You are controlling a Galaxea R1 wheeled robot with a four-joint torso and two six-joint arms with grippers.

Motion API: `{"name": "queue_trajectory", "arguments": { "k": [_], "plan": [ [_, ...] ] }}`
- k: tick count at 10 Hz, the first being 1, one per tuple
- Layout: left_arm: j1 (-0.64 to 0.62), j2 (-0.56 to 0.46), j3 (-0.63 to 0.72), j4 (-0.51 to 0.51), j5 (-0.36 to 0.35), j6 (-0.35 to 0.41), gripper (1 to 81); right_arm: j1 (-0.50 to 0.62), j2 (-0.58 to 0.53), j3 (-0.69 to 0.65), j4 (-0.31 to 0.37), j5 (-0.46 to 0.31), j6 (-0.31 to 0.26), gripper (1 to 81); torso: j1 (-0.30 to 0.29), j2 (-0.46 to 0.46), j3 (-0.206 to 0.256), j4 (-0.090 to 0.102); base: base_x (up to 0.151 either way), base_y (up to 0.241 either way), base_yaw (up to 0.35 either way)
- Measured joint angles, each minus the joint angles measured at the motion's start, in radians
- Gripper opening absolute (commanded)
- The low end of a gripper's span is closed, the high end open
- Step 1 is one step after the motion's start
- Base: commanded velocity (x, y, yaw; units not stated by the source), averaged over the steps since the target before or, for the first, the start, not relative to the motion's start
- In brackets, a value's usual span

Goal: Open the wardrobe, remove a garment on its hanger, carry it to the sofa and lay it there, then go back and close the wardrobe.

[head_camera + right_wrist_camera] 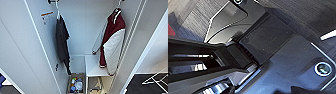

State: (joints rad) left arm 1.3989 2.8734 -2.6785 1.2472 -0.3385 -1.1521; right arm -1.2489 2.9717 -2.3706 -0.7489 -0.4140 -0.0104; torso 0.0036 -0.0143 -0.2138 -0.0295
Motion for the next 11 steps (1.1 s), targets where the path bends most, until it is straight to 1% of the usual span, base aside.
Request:
{"name": "queue_trajectory", "arguments": {
  "k": [1,2,4,5,7,8,10,11],
  "plan": [
    [0.005,0.025,-0.005,0.004,0.050,0.000,81.1,0.011,0.023,-0.024,-0.129,-0.012,-0.003,81.1,0.000,0.000,0.000,0.000,0.000,0.000,0.000],
    [0.007,0.047,-0.009,0.006,0.077,0.000,81.1,0.026,0.046,-0.040,-0.249,-0.016,-0.005,81.1,0.000,0.000,0.000,0.000,0.000,0.000,0.000],
    [0.018,0.058,-0.017,0.007,0.088,0.004,81.1,0.064,0.076,-0.046,-0.456,-0.017,-0.007,81.1,0.000,0.000,0.000,0.000,0.000,0.000,0.000],
    [0.018,0.058,-0.029,0.007,0.093,0.023,81.1,0.080,0.084,-0.045,-0.547,-0.019,-0.007,81.1,0.000,0.000,0.000,0.000,0.000,0.000,0.000],
    [0.016,0.085,-0.052,0.007,0.120,0.047,81.1,0.117,0.094,-0.018,-0.693,-0.026,-0.006,81.1,0.000,0.000,0.000,0.000,0.000,0.000,0.000],
    [0.017,0.101,-0.056,0.007,0.146,0.057,81.1,0.140,0.102,0.010,-0.736,-0.053,-0.004,81.1,0.000,0.000,0.000,0.000,0.000,0.000,0.000],
    [0.016,0.109,-0.062,0.007,0.157,0.067,81.1,0.177,0.116,0.081,-0.809,-0.126,0.002,81.1,0.000,0.000,0.000,0.000,0.000,0.000,0.000],
    [0.016,0.105,-0.066,0.007,0.160,0.069,81.1,0.198,0.118,0.114,-0.841,-0.174,0.018,81.1,0.000,0.000,0.000,0.000,0.000,0.000,0.000]
  ]
}}
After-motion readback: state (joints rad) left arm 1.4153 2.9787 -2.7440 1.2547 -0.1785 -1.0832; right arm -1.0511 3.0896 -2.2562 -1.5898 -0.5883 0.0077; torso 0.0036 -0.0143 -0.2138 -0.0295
